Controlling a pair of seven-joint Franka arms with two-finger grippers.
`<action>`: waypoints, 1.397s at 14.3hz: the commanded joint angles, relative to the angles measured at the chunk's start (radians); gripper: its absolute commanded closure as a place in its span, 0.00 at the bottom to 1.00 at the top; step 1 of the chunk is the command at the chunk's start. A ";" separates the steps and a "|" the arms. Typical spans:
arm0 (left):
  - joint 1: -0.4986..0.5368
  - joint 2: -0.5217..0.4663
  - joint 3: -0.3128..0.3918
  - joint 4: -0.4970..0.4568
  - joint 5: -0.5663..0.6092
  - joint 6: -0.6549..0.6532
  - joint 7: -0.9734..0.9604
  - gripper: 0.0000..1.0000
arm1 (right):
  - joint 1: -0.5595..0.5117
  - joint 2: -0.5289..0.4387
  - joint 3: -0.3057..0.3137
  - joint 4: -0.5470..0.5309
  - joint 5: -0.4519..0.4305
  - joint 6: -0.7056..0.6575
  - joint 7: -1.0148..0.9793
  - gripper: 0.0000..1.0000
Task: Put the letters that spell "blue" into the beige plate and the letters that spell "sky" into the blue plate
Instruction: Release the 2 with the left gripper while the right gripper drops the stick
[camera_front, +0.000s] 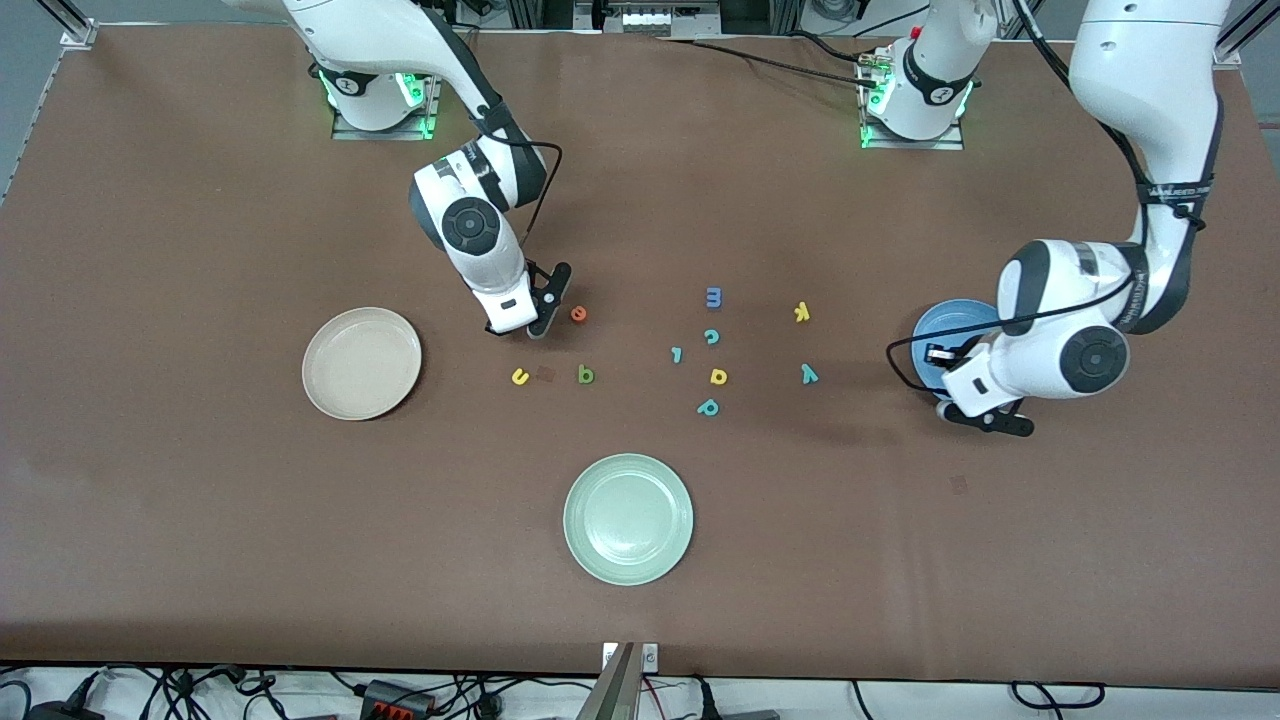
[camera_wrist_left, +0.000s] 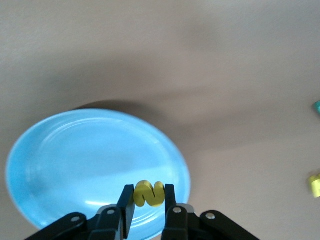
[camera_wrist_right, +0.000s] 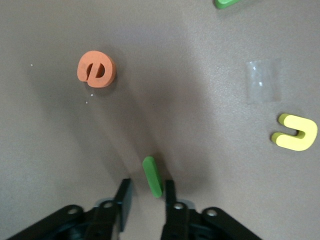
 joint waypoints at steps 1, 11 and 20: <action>-0.003 -0.006 -0.017 0.013 0.019 -0.021 0.029 0.00 | 0.004 0.003 0.003 -0.004 0.001 0.008 -0.020 0.79; -0.293 0.121 -0.083 0.254 0.037 -0.120 -0.275 0.00 | -0.040 -0.008 -0.006 0.026 0.009 0.001 -0.003 1.00; -0.287 0.138 -0.088 -0.058 0.045 0.473 -0.378 0.15 | -0.347 -0.067 -0.009 0.133 0.006 -0.221 0.005 1.00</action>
